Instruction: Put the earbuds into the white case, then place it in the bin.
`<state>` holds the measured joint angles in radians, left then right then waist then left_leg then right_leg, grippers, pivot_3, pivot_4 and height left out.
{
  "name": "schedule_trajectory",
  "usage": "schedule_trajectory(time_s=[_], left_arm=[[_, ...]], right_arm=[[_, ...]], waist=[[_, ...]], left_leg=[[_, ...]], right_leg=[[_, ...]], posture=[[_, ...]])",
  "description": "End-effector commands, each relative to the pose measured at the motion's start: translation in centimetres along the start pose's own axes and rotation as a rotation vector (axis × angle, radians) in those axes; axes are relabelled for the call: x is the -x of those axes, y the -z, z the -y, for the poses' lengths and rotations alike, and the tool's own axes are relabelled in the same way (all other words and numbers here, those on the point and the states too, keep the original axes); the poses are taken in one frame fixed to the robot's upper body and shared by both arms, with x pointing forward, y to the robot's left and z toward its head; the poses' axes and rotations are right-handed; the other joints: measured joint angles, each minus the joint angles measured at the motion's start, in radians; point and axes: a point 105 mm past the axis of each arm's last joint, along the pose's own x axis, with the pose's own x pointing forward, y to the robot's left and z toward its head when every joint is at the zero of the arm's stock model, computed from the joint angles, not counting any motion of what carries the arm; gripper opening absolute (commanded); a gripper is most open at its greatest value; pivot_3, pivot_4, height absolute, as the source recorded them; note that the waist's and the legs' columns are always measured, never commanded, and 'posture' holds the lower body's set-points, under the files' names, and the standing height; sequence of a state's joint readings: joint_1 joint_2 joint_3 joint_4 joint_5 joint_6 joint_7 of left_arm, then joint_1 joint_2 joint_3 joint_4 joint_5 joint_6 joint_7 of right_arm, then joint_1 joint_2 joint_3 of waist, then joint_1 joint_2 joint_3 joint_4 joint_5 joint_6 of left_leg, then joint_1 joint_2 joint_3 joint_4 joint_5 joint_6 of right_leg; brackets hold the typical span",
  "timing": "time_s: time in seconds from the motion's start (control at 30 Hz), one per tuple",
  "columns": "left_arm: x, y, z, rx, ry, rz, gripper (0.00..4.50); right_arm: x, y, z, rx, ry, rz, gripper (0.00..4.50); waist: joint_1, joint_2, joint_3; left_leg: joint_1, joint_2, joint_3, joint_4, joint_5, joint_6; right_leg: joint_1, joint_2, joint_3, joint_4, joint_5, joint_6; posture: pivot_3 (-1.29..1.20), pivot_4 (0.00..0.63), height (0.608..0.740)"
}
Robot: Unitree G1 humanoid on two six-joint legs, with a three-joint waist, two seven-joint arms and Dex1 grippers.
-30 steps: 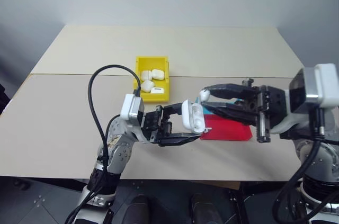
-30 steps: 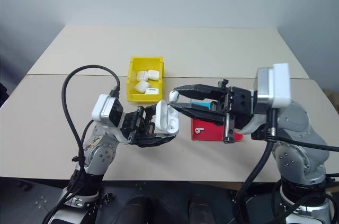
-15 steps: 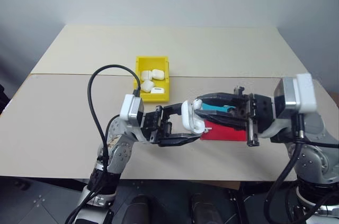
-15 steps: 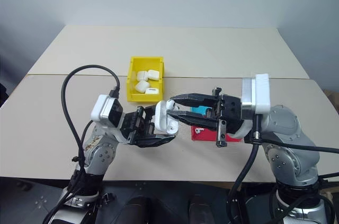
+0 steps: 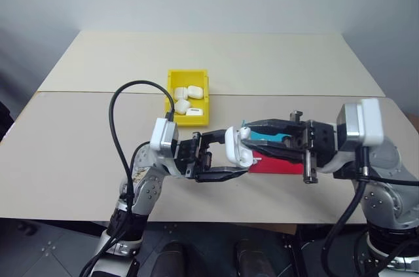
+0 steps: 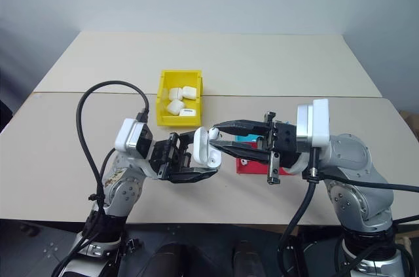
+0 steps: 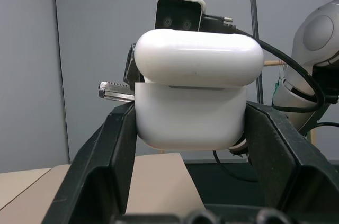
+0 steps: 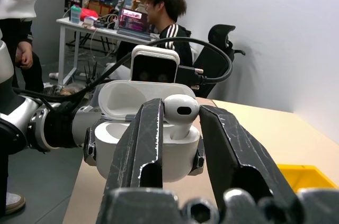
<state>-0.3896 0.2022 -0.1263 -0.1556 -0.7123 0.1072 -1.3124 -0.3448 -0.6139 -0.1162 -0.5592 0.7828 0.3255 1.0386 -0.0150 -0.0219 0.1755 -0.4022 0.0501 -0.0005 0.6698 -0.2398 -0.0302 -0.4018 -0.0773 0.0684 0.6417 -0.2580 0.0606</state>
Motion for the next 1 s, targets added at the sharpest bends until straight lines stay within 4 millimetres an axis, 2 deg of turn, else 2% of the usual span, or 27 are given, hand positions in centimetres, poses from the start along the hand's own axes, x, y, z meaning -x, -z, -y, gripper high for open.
schedule_trajectory(time_s=[0.03,0.07,0.4,0.53,0.63,0.73,0.83,0.9,1.0], left_arm=[[-0.4,-0.8,0.0,-0.047,0.014,0.031,2.77],[-0.4,-0.8,0.0,-0.048,0.013,0.030,2.77],[-0.1,-0.2,0.0,-0.051,0.000,0.007,2.77],[0.9,0.1,0.2,-0.053,-0.022,-0.034,2.77],[2.1,0.5,0.7,-0.057,-0.034,-0.075,2.77],[3.4,1.7,1.6,-0.070,-0.036,-0.142,2.77],[3.9,2.3,2.0,-0.076,-0.043,-0.164,2.77],[3.8,2.5,2.1,-0.082,-0.071,-0.163,2.77],[3.6,2.5,2.2,-0.093,-0.106,-0.153,2.77]], right_arm=[[-0.3,-0.1,-0.3,0.050,-0.017,-0.010,1.94],[-0.3,0.0,-0.2,0.053,-0.015,-0.016,2.19],[0.7,-0.3,-0.1,0.078,-0.017,-0.039,2.19],[2.7,-1.6,1.4,0.077,-0.004,-0.097,2.19],[4.2,-1.9,3.5,0.075,-0.015,-0.252,2.19],[5.2,-0.6,6.9,0.056,-0.022,-0.516,2.19],[5.7,0.9,9.4,0.032,-0.027,-0.699,2.19],[6.0,3.3,11.2,0.033,-0.047,-0.864,2.19],[6.1,6.7,12.9,0.028,-0.090,-1.026,2.19]], waist=[[0.000,0.000,0.000],[0.000,0.000,0.000],[0.000,0.000,0.000],[0.001,0.000,0.000],[-0.004,0.000,0.000],[-0.013,0.002,0.000],[-0.018,0.002,-0.001],[-0.025,0.002,-0.001],[-0.028,0.002,-0.001]], left_leg=[[0.000,0.000,0.000,0.000,0.000,0.000],[0.000,0.000,0.000,0.000,0.000,0.000],[0.000,0.000,0.000,0.000,0.000,0.000],[0.000,0.000,0.000,0.000,0.000,0.000],[0.000,0.000,0.000,0.000,0.000,0.000],[0.002,0.000,0.002,0.000,0.000,0.000],[0.003,0.001,0.001,-0.001,0.000,0.000],[0.001,0.001,0.002,-0.001,0.000,0.000],[0.000,0.001,0.002,-0.001,0.000,0.000]], right_leg=[[0.000,0.000,0.000,0.000,0.000,0.000],[0.000,0.000,0.000,0.000,0.000,0.000],[0.000,0.000,0.000,0.000,0.000,0.000],[0.000,0.000,0.000,0.000,0.000,0.000],[0.000,0.000,0.000,0.000,0.000,0.000],[0.000,0.000,0.001,0.000,0.000,0.000],[0.001,0.000,0.001,0.000,0.000,-0.001],[0.000,0.000,0.001,-0.001,0.000,-0.001],[-0.002,0.000,0.001,0.000,0.000,-0.001]], posture=[[0.00,0.150,0.740],[0.00,0.150,0.740],[0.00,0.150,0.740],[0.00,0.150,0.740],[0.00,0.150,0.740],[0.00,0.150,0.740],[0.00,0.150,0.740],[0.00,0.150,0.740],[0.00,0.150,0.740]])
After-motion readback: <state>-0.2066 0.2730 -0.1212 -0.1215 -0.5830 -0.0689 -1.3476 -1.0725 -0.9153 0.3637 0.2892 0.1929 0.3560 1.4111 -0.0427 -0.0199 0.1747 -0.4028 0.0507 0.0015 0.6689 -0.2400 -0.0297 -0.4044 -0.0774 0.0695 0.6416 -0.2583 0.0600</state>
